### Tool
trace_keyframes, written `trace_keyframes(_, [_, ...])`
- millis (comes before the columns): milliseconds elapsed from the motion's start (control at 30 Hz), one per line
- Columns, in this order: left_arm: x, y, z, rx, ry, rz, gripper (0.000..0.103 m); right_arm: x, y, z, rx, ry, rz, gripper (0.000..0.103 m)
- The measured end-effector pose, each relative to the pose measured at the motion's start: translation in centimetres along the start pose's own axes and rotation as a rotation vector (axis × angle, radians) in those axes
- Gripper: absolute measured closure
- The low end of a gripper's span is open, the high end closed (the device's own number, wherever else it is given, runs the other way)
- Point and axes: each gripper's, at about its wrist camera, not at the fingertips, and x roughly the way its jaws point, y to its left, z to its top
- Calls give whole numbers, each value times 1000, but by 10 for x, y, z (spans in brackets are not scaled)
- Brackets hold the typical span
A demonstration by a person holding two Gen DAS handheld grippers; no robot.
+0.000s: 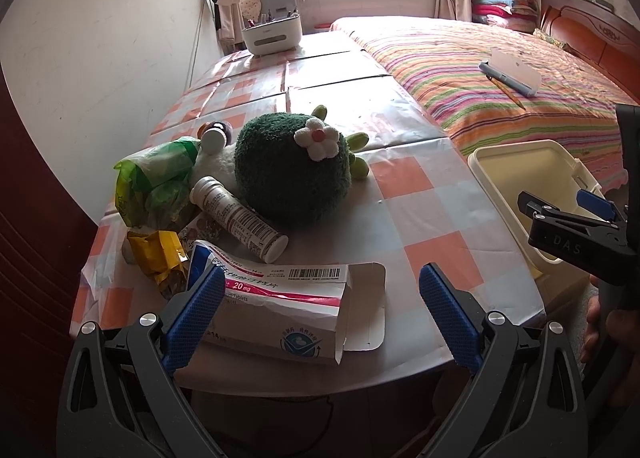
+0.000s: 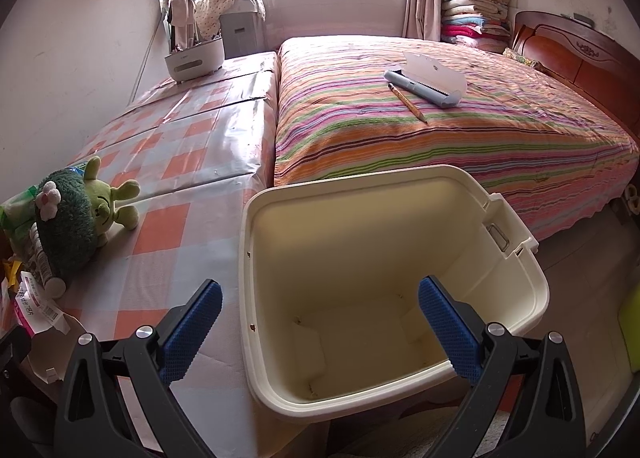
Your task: Collect trash
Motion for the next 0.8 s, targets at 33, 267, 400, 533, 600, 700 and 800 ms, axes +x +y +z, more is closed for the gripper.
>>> trace_keyframes(33, [0, 0, 0, -1, 0, 0, 7, 0, 0, 0, 1, 0, 2, 7])
trace_keyframes(267, [-1, 4, -2, -14, 3, 0, 7, -3, 2, 1, 4, 2, 17, 7])
trace_keyframes(400, [-1, 6, -2, -18, 7, -2, 7, -3, 4, 0, 1, 5, 22, 7])
trace_keyframes(533, [0, 8, -4, -22, 10, -2, 7, -2, 5, 0, -13, 2, 16, 7])
trace_keyframes(600, [1, 8, -5, -24, 13, -3, 7, -2, 6, 0, -17, 1, 15, 7])
trace_keyframes(700, [2, 10, -6, -30, 17, -6, 7, -2, 7, 0, -21, 1, 16, 7])
trace_keyframes(800, [3, 12, -7, -34, 20, -5, 7, 0, 9, 0, -30, -2, 13, 7])
